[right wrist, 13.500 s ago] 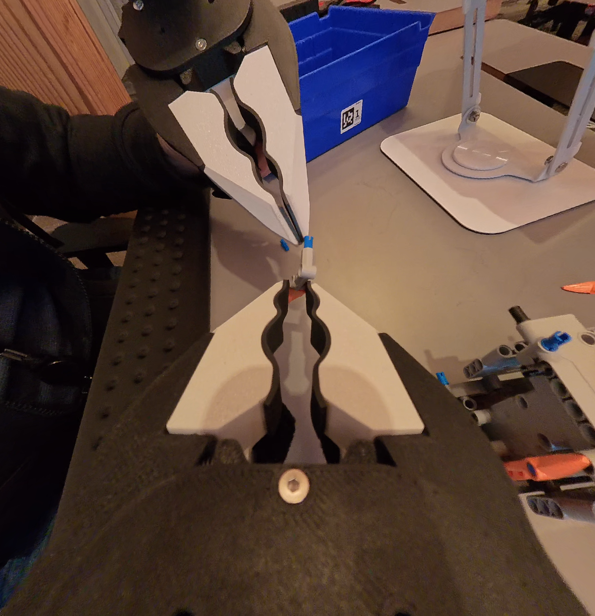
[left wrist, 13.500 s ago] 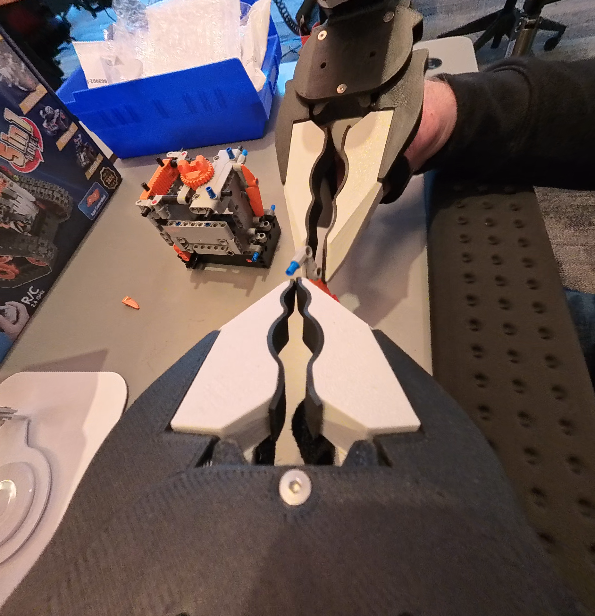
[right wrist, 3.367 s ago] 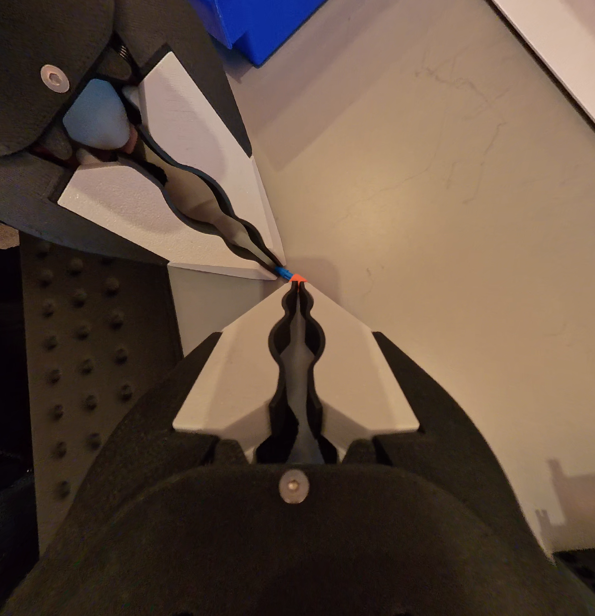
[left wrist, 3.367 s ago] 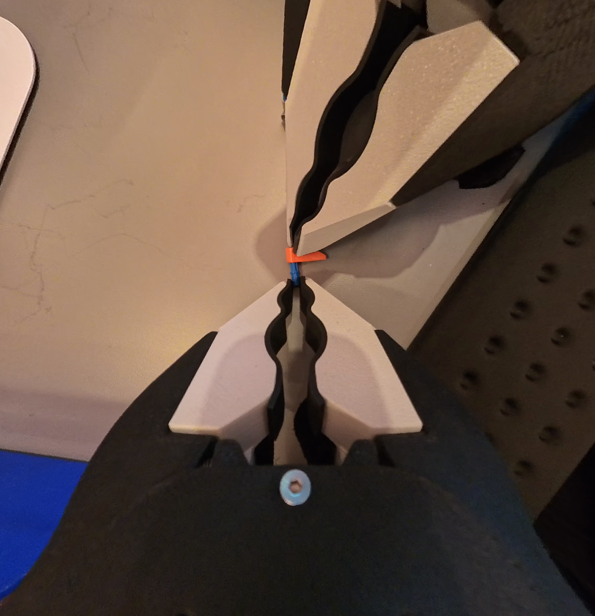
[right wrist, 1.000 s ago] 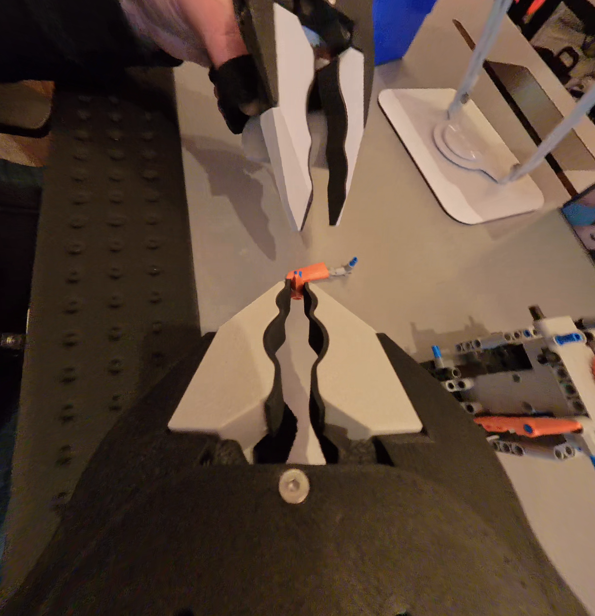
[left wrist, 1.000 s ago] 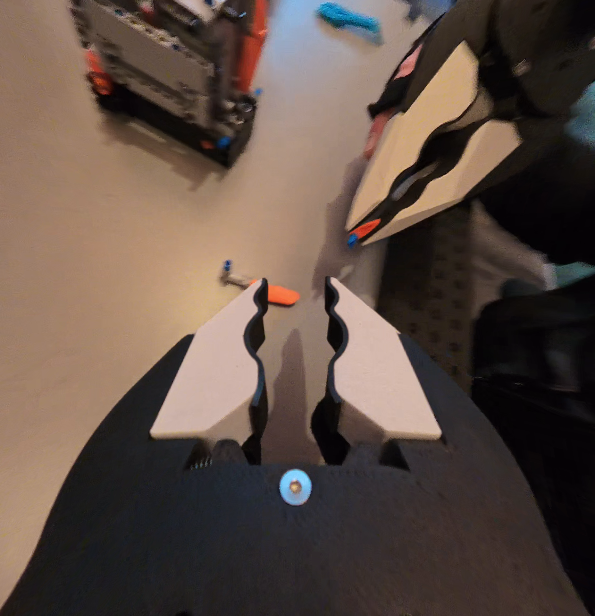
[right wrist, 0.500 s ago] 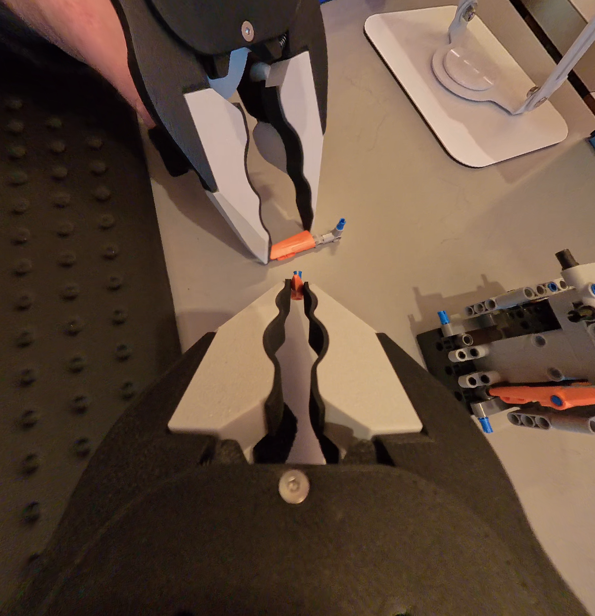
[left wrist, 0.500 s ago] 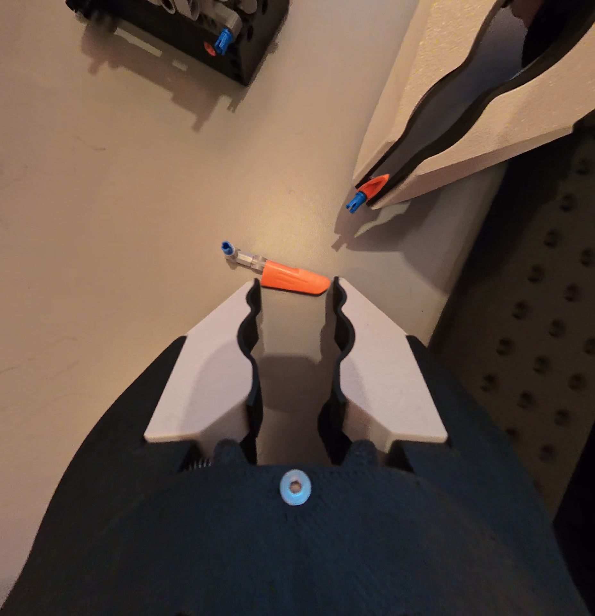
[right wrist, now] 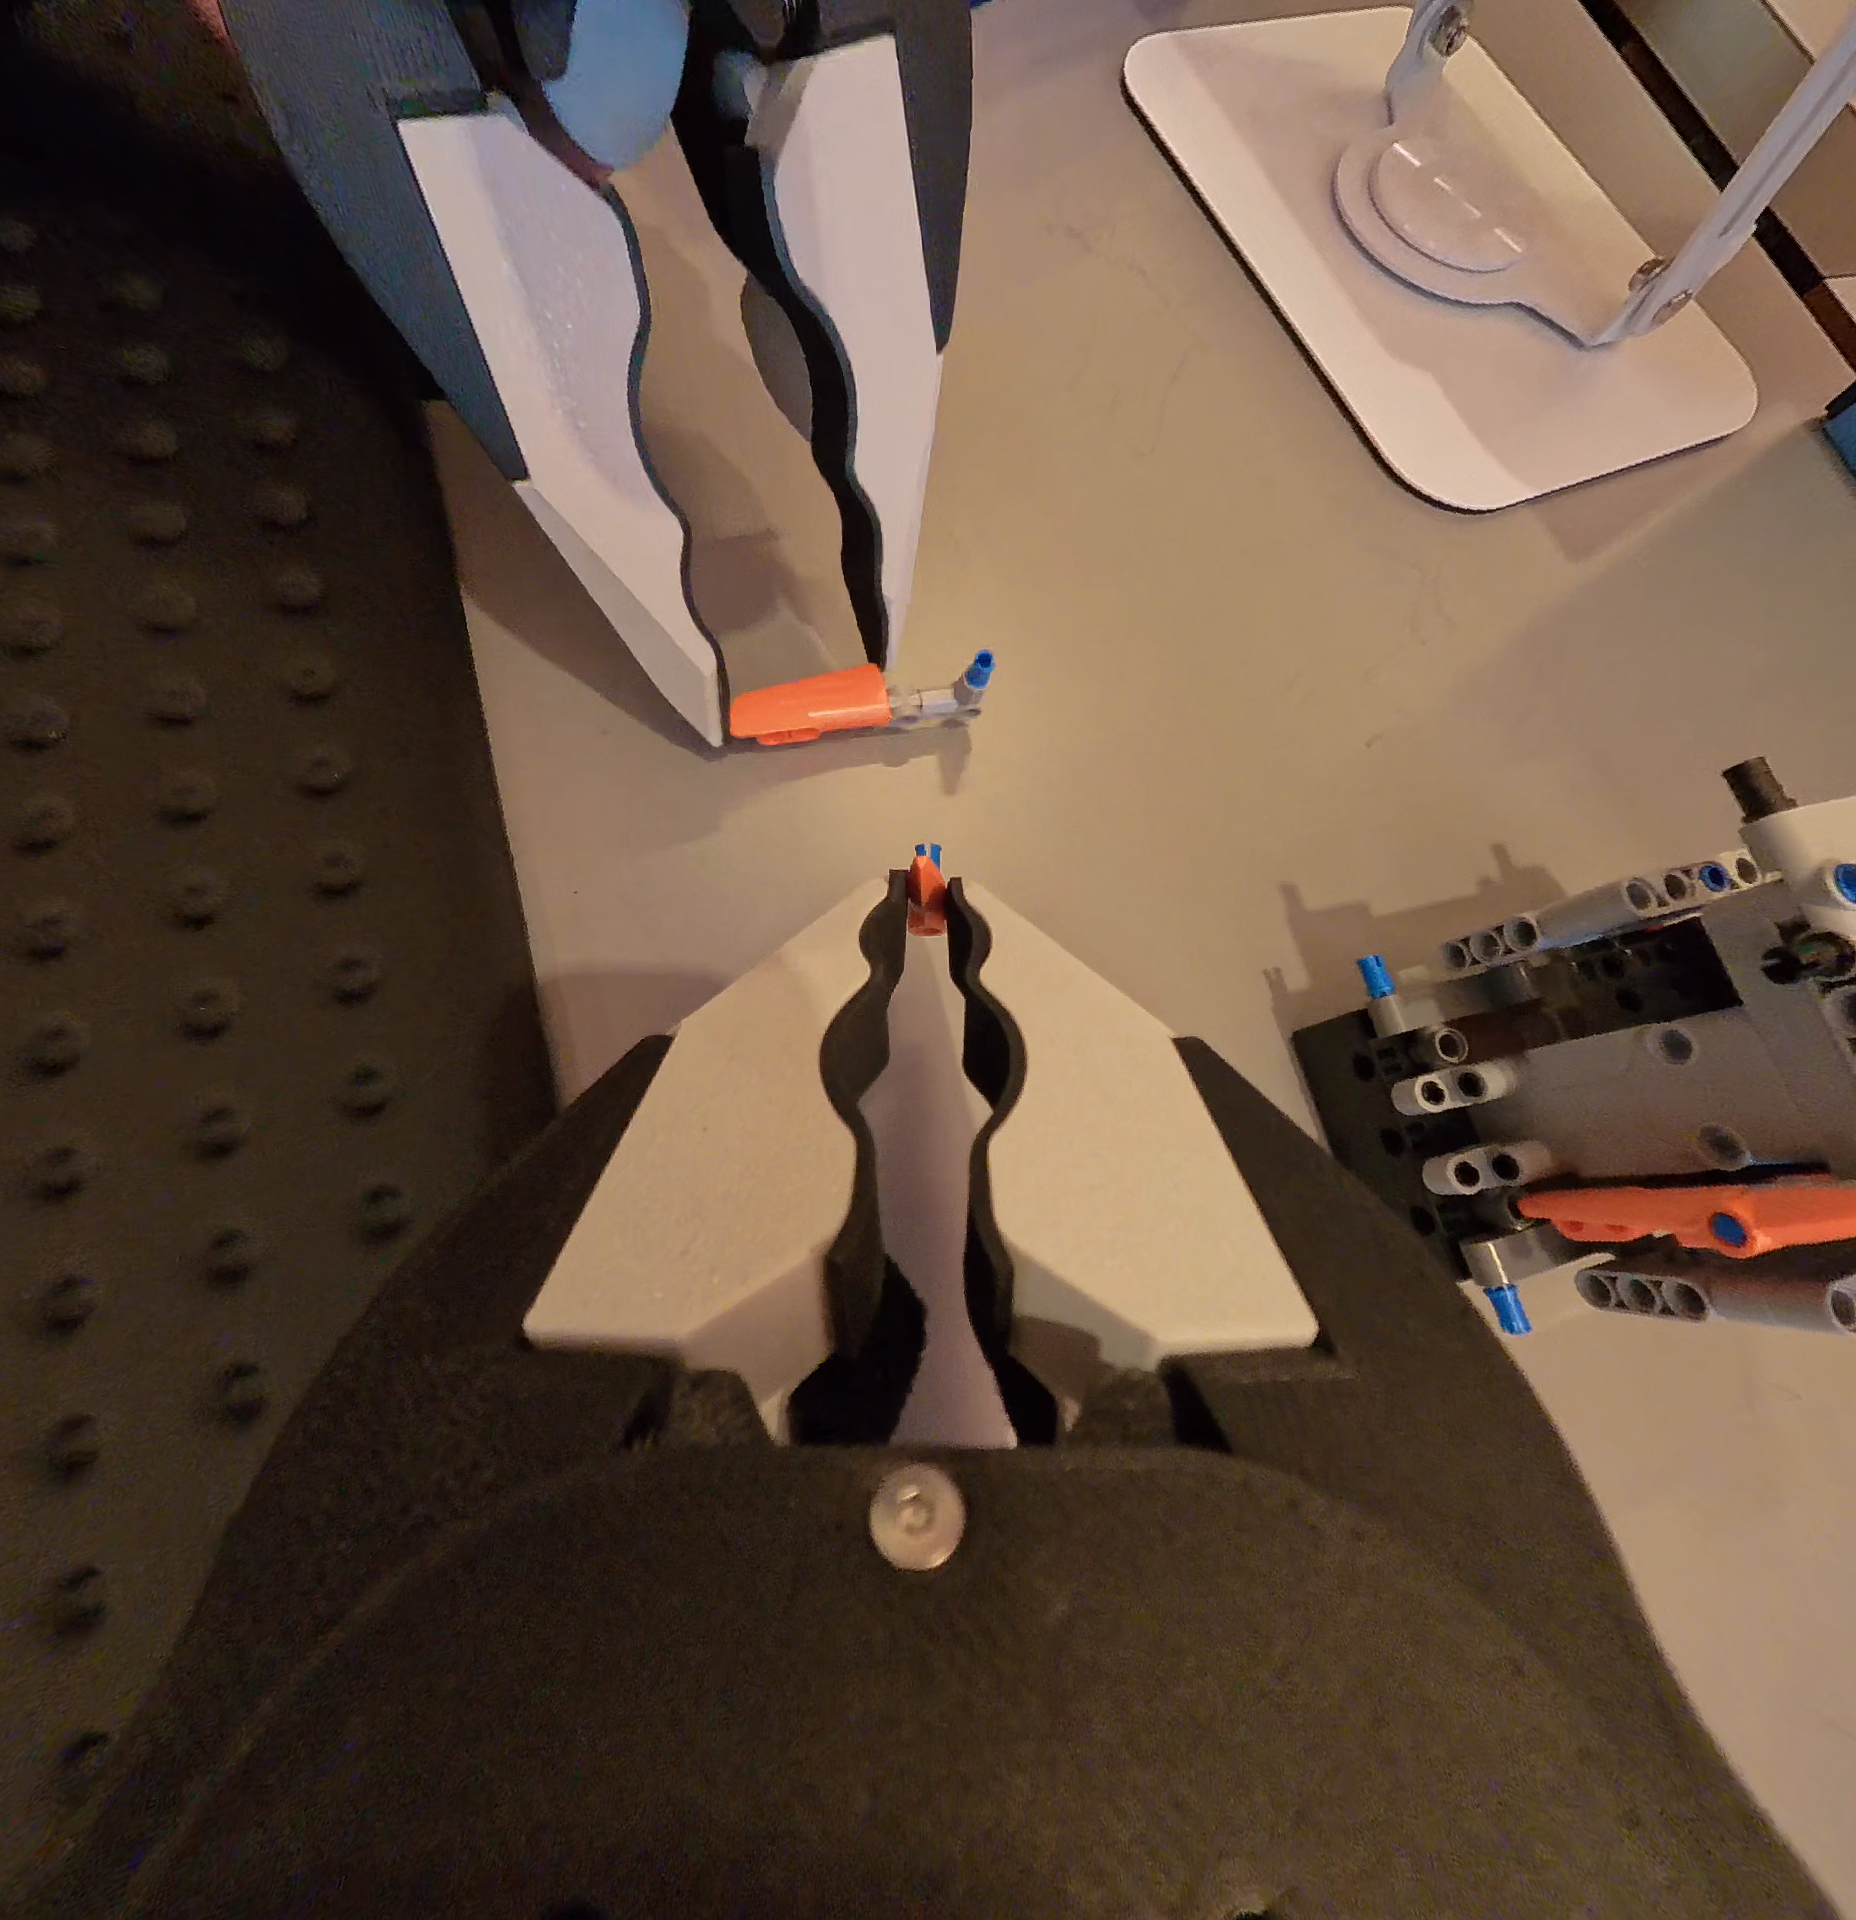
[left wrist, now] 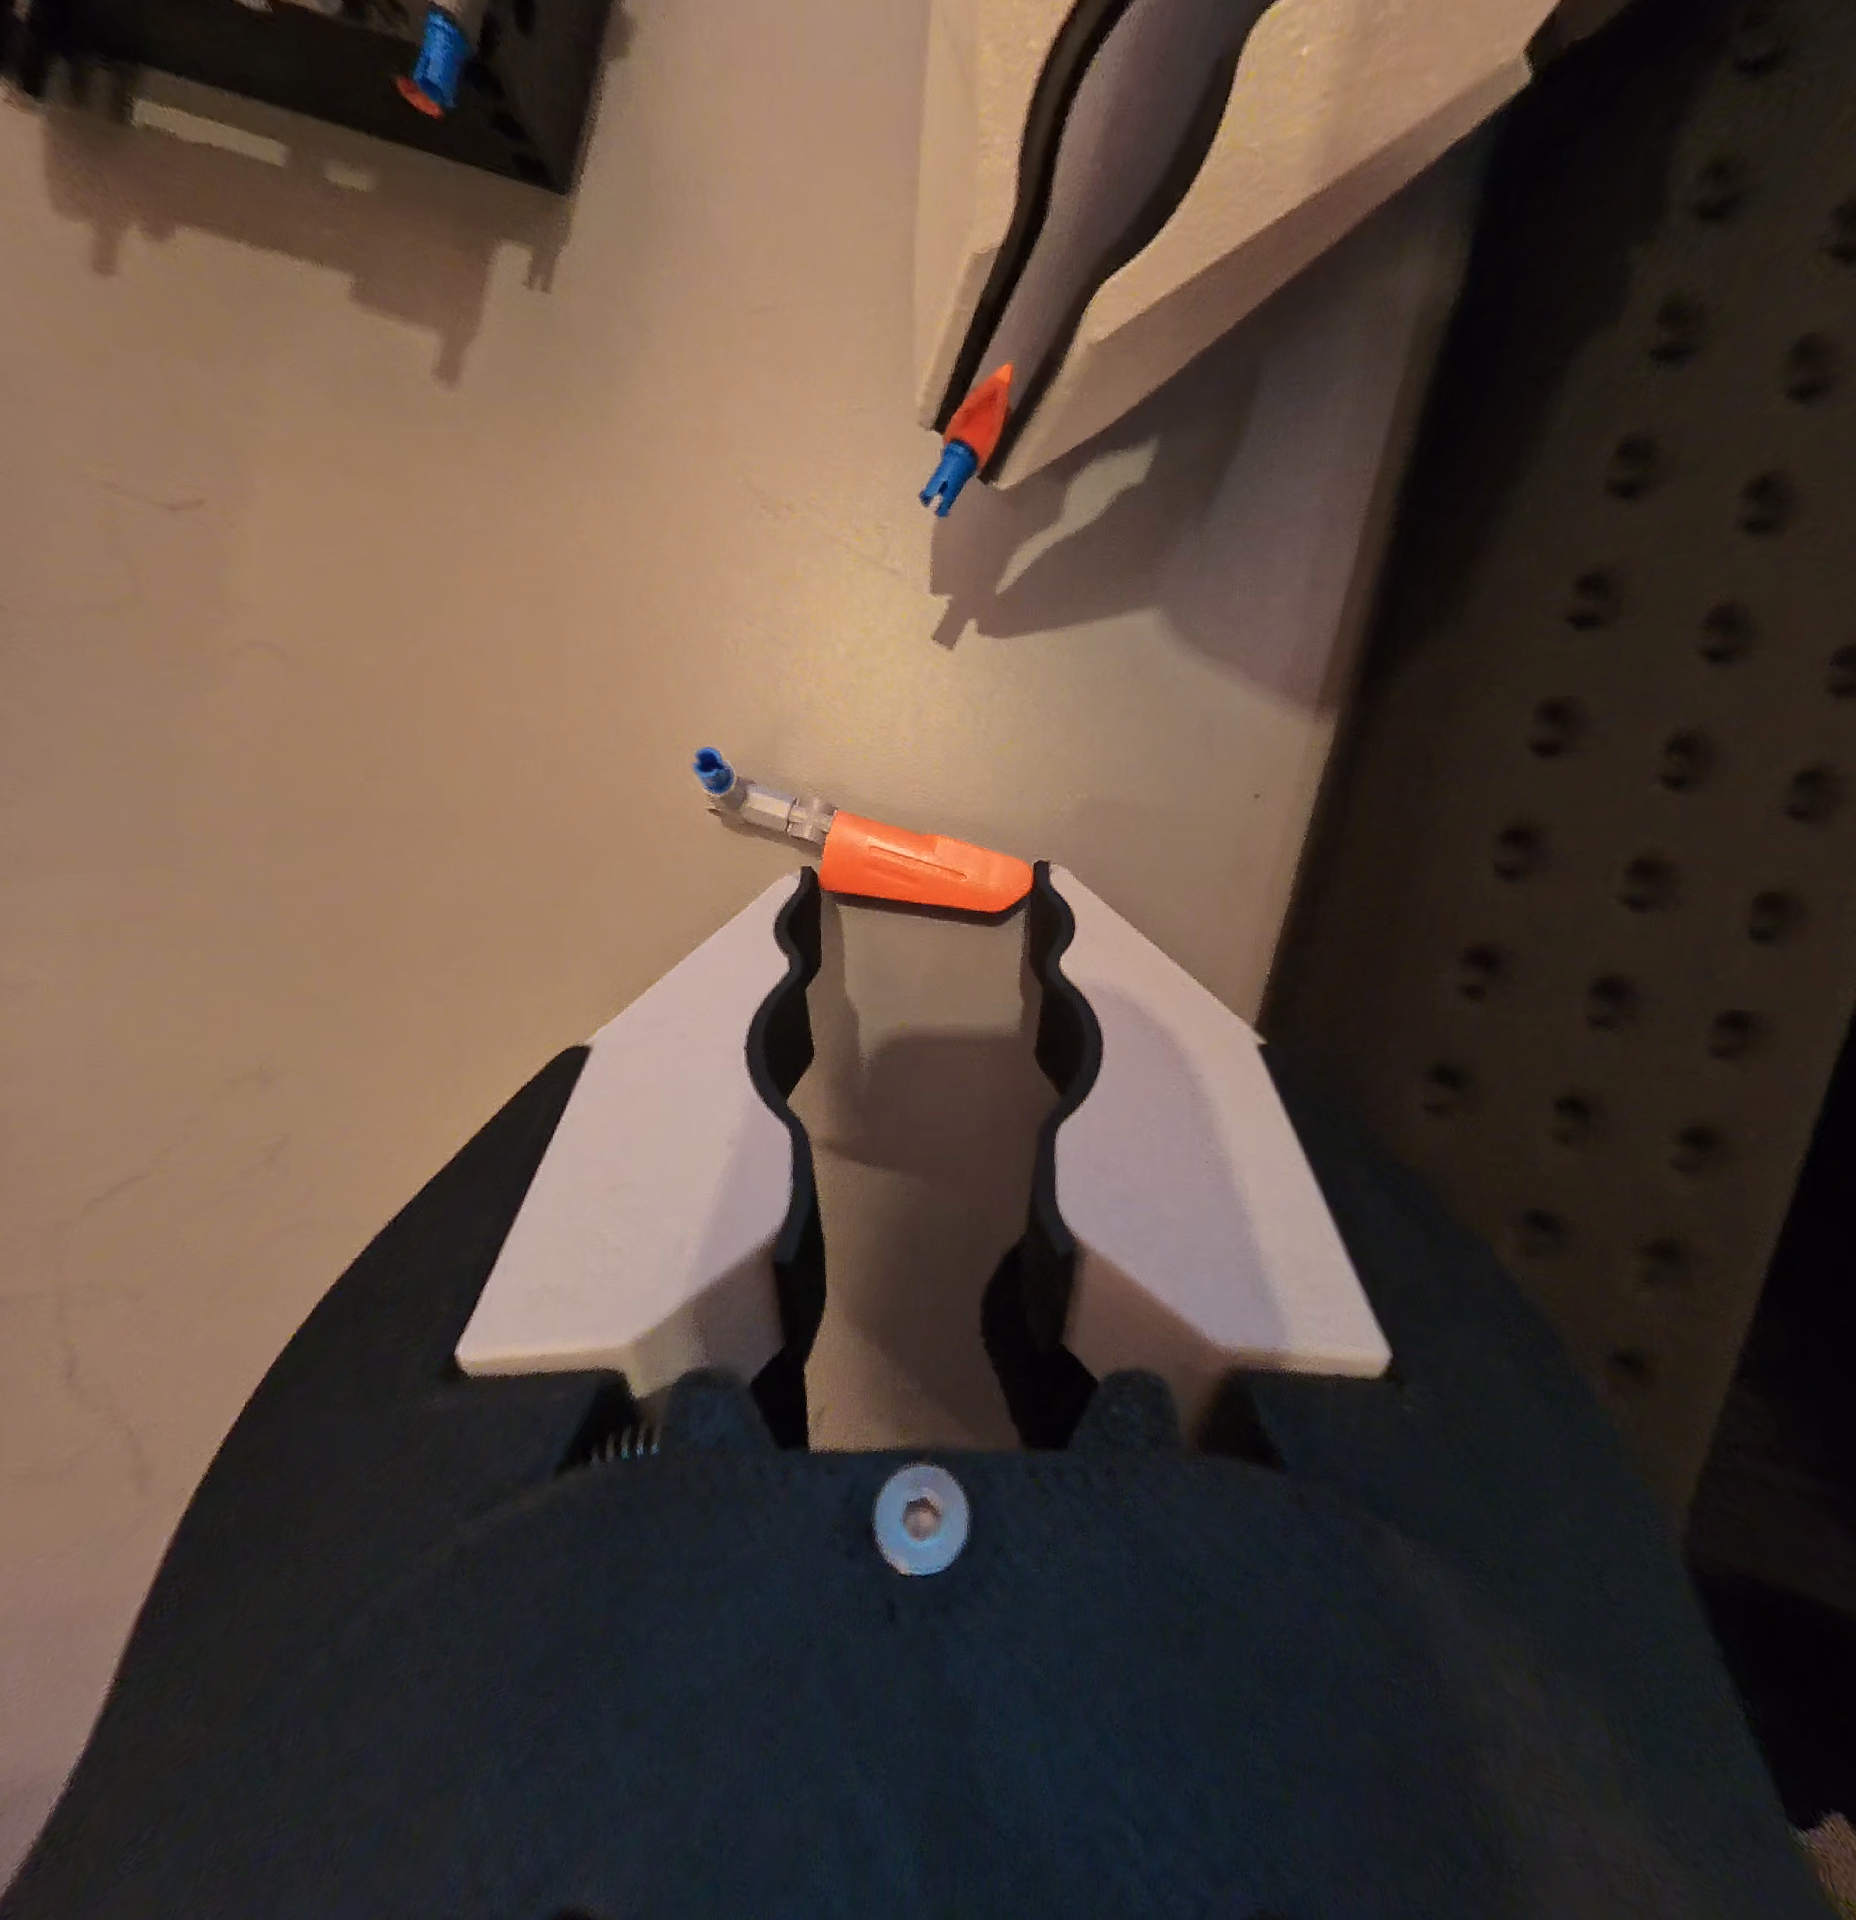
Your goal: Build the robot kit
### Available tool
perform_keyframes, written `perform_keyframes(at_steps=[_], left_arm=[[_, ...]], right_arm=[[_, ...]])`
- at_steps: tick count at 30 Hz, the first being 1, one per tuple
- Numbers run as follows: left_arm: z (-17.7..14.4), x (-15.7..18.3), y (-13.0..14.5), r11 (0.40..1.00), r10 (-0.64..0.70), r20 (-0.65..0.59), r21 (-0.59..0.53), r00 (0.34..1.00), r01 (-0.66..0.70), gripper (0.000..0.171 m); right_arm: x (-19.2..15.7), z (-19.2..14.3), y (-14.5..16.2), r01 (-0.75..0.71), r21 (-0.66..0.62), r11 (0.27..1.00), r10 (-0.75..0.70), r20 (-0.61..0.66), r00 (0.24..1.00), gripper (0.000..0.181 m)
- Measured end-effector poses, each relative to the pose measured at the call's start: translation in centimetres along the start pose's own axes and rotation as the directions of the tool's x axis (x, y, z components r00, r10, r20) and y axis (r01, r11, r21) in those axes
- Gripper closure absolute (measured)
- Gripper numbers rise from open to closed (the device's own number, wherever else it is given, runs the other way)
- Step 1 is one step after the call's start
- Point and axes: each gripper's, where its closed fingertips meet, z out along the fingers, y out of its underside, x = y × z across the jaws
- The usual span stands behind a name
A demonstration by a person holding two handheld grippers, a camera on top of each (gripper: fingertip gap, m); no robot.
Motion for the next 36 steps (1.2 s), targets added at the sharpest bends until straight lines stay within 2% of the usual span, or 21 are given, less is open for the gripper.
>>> perform_keyframes(at_steps=[5,12,17,21,24,32,36], left_arm=[[-1.2,0.4,-0.3,0.997,-0.053,-0.086,0.059,0.995,0.058,0.133],[-2.2,1.5,-0.7,0.980,-0.121,-0.269,0.120,0.955,0.158,0.133],[-3.4,1.6,-1.7,0.958,-0.146,-0.380,0.176,0.913,0.227,0.133],[-4.9,2.2,-2.7,0.938,-0.132,-0.482,0.223,0.866,0.267,0.133],[-6.2,2.8,-3.4,0.926,-0.105,-0.549,0.250,0.829,0.283,0.133],[-8.1,4.9,-3.4,0.948,0.017,-0.622,0.258,0.783,0.184,0.133],[-8.6,5.3,-3.7,0.948,0.055,-0.644,0.273,0.763,0.162,0.134]], right_arm=[[-0.2,0.2,0.2,-0.004,-0.011,1.000,0.004,0.014,1.000,0.176],[-1.1,1.7,2.0,-0.001,-0.120,0.993,0.007,0.051,0.999,0.176],[-1.0,1.8,2.1,-0.034,-0.127,0.991,0.043,0.064,0.997,0.155],[0.1,0.5,-0.7,-0.024,-0.002,1.000,0.024,-0.001,1.000,0.146],[0.2,-0.4,-3.0,0.072,0.074,0.995,-0.068,-0.051,0.996,0.143],[-2.6,-0.7,-6.2,0.285,0.140,0.948,-0.282,-0.043,0.958,0.138],[-3.2,-0.5,-6.6,0.327,0.139,0.935,-0.326,-0.036,0.945,0.150]])
